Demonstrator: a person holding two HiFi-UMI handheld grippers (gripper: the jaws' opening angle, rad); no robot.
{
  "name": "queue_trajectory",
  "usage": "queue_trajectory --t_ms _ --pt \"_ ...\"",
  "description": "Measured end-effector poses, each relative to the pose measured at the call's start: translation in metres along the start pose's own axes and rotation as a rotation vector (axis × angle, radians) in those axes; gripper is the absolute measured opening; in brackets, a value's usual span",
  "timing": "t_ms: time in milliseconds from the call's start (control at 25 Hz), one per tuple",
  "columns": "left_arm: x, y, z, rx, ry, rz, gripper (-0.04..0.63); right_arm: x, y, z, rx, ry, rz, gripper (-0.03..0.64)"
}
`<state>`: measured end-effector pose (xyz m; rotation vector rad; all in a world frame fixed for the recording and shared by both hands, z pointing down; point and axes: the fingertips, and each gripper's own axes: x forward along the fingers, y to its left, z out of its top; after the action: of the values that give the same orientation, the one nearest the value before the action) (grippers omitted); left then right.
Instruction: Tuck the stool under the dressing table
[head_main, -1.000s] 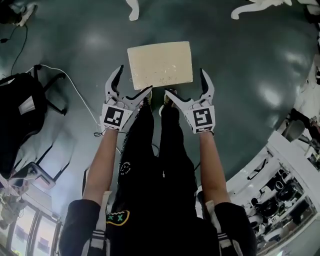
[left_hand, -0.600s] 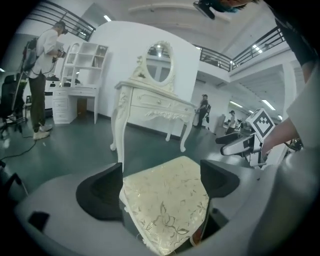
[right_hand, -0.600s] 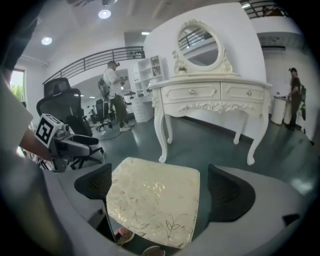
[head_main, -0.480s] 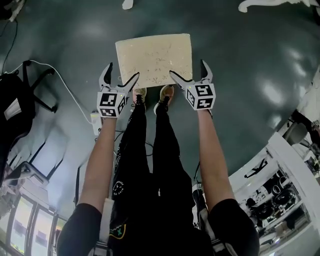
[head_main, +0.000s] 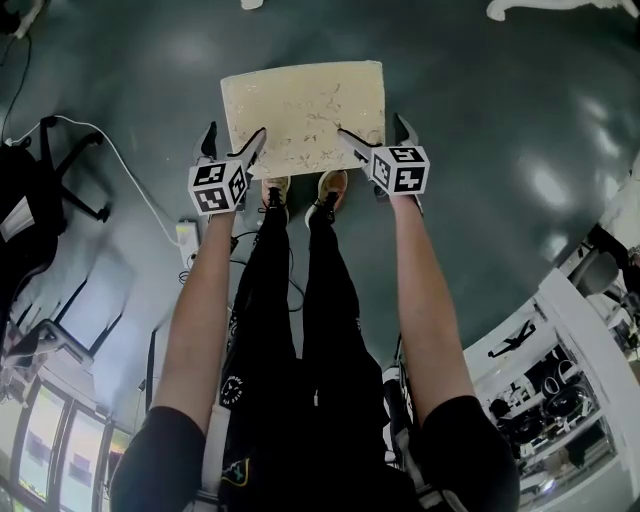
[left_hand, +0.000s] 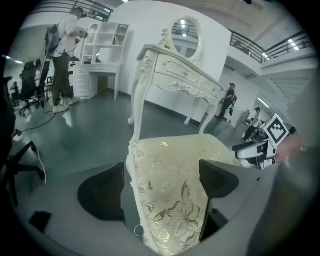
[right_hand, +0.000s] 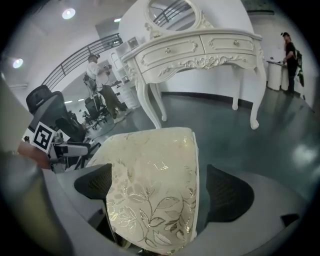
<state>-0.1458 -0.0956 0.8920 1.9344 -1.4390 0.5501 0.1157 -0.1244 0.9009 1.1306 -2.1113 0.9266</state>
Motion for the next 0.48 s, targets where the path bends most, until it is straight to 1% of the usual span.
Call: queue_trajectory --t_ms 120,280,360,440,480 --pt "0.011 0.007 -0.010 -0.054 0.058 0.039 0.488 0.012 -0.006 -0.006 0.012 0.045 -0.001 0.598" --pt "0.028 0.002 -0.028 -0.073 0.158 0.038 0.488 0.025 -0.010 -0.016 0.042 0.111 -0.003 0.598" --pt "0.033 0.000 -0.031 -0.091 0.172 0.029 0.488 0.030 -0.012 -0.023 0.056 0.147 0.002 0.598" --pt "0.037 -0.002 -0.029 -0.118 0.167 0.008 0.486 0.033 -0.013 -0.024 0.074 0.155 0.010 0.598" --pt "0.039 -0.004 -0.027 -0.128 0.164 -0.004 0.468 0.034 -0.014 -0.023 0.079 0.151 0.009 0.598"
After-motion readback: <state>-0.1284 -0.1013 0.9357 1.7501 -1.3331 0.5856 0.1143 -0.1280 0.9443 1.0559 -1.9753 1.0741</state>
